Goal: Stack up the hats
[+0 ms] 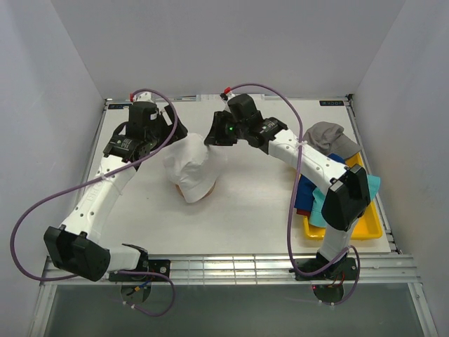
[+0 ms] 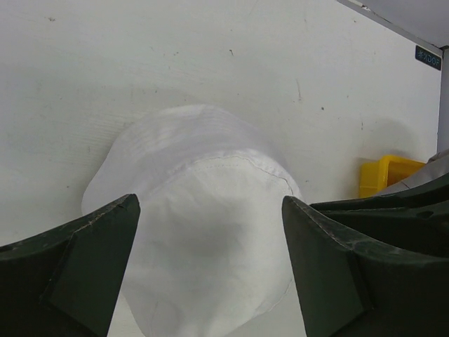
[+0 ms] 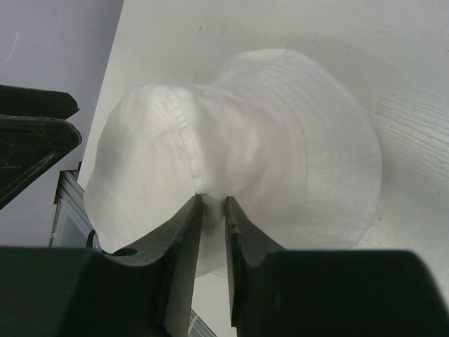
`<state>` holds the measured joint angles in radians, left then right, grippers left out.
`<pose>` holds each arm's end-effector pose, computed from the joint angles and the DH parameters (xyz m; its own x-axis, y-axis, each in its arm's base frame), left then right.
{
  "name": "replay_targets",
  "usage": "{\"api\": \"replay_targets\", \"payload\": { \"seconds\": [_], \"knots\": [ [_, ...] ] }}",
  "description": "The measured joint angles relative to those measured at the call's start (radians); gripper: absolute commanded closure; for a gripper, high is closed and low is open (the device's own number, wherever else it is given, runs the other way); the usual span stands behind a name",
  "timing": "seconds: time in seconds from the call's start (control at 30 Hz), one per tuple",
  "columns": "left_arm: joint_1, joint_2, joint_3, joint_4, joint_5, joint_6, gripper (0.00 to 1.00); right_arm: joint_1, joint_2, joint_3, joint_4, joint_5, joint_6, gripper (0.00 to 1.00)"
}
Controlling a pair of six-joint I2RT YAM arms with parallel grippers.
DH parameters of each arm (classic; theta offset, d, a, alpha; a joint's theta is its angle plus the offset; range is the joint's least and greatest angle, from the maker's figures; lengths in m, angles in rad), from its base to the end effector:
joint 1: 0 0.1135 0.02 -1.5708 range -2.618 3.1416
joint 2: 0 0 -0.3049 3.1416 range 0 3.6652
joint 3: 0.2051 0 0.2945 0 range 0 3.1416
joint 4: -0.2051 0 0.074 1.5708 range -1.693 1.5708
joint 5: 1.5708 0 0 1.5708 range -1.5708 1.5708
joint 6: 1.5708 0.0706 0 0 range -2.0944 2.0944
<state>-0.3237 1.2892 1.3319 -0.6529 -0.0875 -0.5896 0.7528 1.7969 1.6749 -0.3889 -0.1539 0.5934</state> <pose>0.3234 -0.1020 0.3959 -0.5900 -0.3863 -0.7090 -0.0951 0.9053 -0.4141 0.3628 0.3547 0.3648 -0.7282 0.0750 -0.6813 -0.4415 0.7090 0.5499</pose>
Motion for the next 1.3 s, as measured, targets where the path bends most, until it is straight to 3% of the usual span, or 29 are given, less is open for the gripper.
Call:
{"api": "replay_targets", "payload": {
  "seconds": [0.23,0.6,1.03,1.3],
  "knots": [
    [0.000,0.013,0.000,-0.006,0.005,0.010,0.07,-0.006,0.005,-0.010,0.029,-0.003,0.002,0.88],
    [0.000,0.023,0.000,-0.010,0.017,0.024,0.08,-0.019,0.018,-0.068,0.047,0.005,0.002,0.90],
    [0.000,0.039,-0.019,-0.016,0.017,0.026,0.08,-0.020,0.047,-0.070,0.040,0.002,0.002,0.89],
    [0.000,0.011,-0.067,0.004,-0.010,0.024,0.08,-0.020,0.046,-0.040,0.030,-0.004,0.005,0.79]
  ]
}}
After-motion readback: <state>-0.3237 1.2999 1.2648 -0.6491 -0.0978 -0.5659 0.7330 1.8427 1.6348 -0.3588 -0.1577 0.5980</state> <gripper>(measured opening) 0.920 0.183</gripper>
